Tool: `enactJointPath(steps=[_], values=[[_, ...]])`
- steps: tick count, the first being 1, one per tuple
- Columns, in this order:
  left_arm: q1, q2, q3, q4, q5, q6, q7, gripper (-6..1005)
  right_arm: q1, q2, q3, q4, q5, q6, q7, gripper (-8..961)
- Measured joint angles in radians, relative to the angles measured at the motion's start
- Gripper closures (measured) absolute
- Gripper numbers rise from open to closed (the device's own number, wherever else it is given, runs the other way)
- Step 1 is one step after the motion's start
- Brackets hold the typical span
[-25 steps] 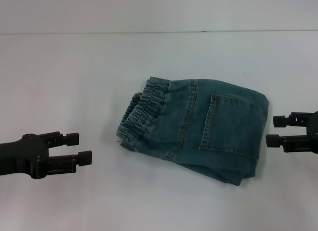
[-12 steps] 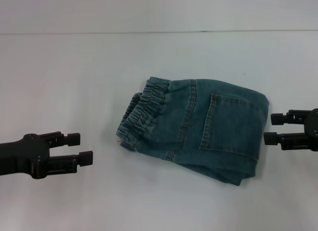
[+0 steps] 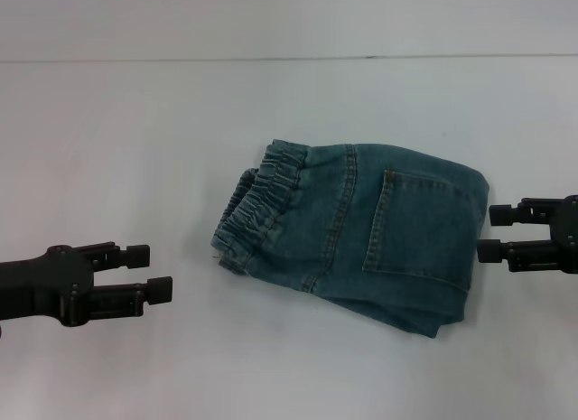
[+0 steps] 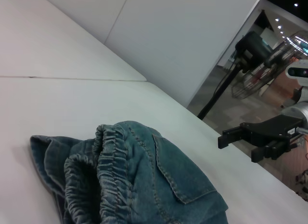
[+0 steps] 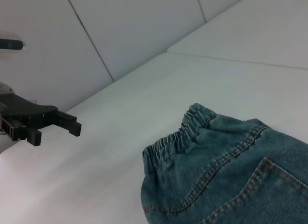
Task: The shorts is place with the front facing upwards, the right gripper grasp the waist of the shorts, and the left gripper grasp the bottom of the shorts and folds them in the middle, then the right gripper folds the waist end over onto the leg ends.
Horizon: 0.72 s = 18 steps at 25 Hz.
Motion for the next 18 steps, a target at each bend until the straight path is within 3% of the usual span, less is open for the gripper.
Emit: enactJointPath(steps=[18], values=[[-0.003,0.0,0.02,0.0,0.0,0.002,-0.002,170,0.0,0.0,-0.004,0.0,-0.001,-0.006,0.002,127]])
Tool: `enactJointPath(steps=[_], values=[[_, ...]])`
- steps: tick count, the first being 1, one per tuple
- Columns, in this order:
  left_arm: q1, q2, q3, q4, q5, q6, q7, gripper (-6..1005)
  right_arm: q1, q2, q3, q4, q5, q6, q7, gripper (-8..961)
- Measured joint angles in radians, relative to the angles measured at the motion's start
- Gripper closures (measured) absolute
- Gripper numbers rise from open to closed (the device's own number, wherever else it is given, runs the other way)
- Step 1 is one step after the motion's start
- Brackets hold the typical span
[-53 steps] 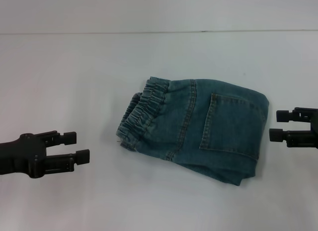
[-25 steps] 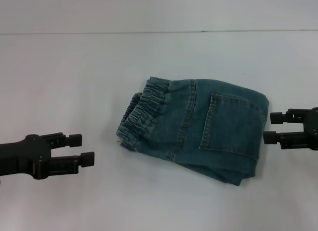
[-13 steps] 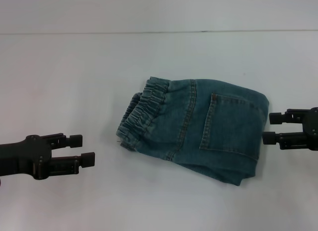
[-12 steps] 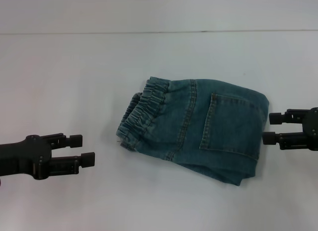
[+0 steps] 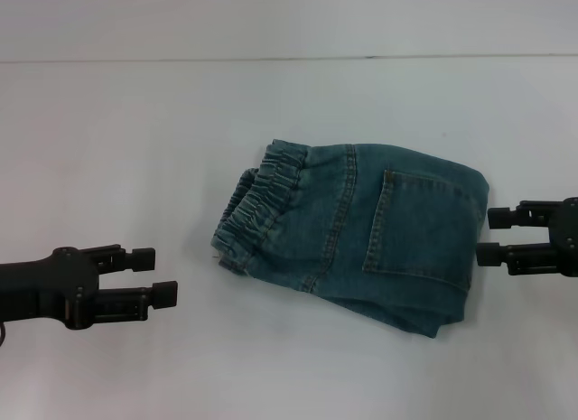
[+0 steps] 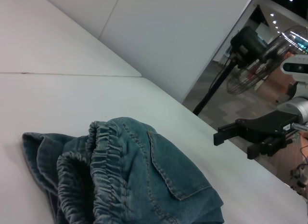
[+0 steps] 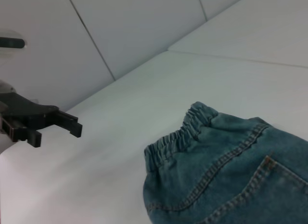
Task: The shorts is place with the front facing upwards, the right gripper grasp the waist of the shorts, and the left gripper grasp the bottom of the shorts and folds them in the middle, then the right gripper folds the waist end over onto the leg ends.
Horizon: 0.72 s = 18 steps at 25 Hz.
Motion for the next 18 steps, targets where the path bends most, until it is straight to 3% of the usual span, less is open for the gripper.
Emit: enactJointPath(steps=[8,18], values=[[-0.005,0.0,0.001,-0.007,0.0,-0.001,0.0,170,0.027,0.028,-0.011,0.005,-0.009,-0.038,-0.002,127],[-0.005,0.0,0.002,-0.009,0.0,-0.001,0.0,170,0.042,0.03,-0.014,0.009,-0.013,-0.041,0.0,127]])
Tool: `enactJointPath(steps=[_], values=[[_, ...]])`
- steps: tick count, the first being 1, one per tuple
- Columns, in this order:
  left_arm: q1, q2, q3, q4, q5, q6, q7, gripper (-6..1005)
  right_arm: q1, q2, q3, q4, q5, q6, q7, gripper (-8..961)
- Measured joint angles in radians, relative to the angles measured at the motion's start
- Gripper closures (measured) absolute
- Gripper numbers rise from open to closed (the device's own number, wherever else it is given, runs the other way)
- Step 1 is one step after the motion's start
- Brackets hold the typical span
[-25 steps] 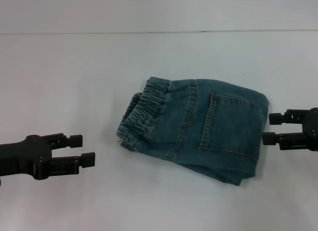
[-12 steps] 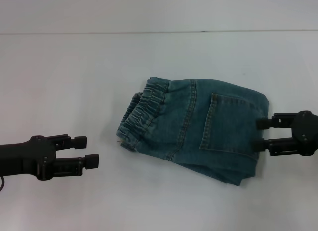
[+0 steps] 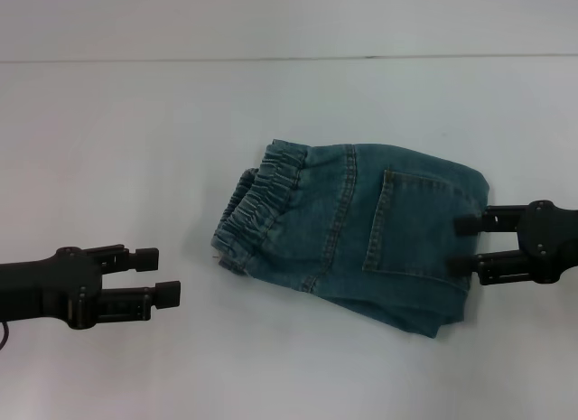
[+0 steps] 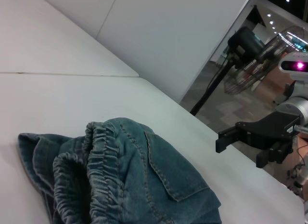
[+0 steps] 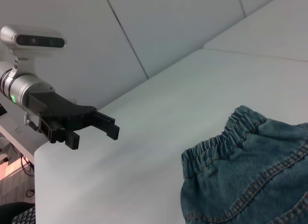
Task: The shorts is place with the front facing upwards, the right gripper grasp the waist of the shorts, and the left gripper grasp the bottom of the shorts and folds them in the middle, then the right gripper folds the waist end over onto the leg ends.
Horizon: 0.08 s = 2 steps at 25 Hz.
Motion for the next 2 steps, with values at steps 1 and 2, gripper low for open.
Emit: enactJointPath(steps=[1,2], values=[[0.001,0.0,0.0,0.0,0.0,0.0,0.0,170,0.0,0.0,-0.001,0.0,0.0,0.0,0.0,127],[0.002,0.0,0.0,0.0,0.0,0.0,0.0,170,0.001,0.0,-0.001,0.0,0.0,0.0,0.0,127]])
